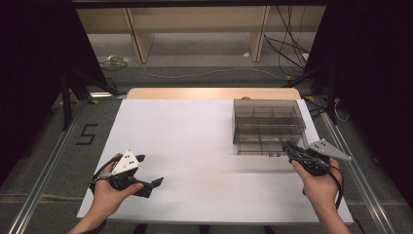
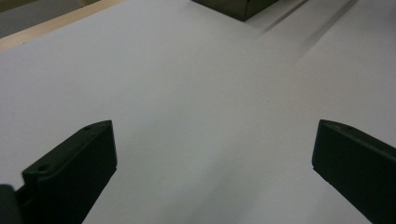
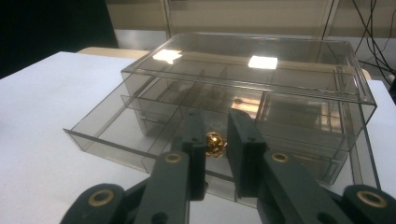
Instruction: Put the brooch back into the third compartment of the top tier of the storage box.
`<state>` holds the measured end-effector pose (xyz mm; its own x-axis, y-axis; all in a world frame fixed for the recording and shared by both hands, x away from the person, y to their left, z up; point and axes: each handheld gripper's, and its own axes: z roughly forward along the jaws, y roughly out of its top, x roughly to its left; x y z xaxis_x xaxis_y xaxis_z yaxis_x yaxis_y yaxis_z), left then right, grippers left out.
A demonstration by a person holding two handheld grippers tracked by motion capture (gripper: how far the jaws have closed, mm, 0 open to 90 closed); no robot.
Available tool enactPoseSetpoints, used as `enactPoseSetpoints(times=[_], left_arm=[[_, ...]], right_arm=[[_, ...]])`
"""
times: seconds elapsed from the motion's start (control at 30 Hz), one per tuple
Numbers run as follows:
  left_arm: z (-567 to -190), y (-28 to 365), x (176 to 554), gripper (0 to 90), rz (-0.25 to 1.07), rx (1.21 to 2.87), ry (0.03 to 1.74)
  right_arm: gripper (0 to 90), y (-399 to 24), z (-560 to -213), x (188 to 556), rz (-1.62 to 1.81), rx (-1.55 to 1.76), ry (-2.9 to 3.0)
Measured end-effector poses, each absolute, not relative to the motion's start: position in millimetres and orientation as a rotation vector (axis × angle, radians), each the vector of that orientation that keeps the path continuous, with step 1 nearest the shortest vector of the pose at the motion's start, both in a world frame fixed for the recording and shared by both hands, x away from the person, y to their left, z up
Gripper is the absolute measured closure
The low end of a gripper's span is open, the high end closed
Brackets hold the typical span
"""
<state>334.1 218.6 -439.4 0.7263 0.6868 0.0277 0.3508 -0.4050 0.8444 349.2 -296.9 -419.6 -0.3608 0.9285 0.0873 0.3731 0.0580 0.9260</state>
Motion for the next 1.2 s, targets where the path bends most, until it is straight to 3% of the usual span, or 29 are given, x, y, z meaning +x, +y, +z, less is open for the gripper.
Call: enactPoseSetpoints(times=[1.2], left_arm=[[-439, 218, 334, 0.0, 0.468, 2.024, 0.788]], right_arm=[[78.6, -312, -419, 351, 1.276, 1.338, 1.741]])
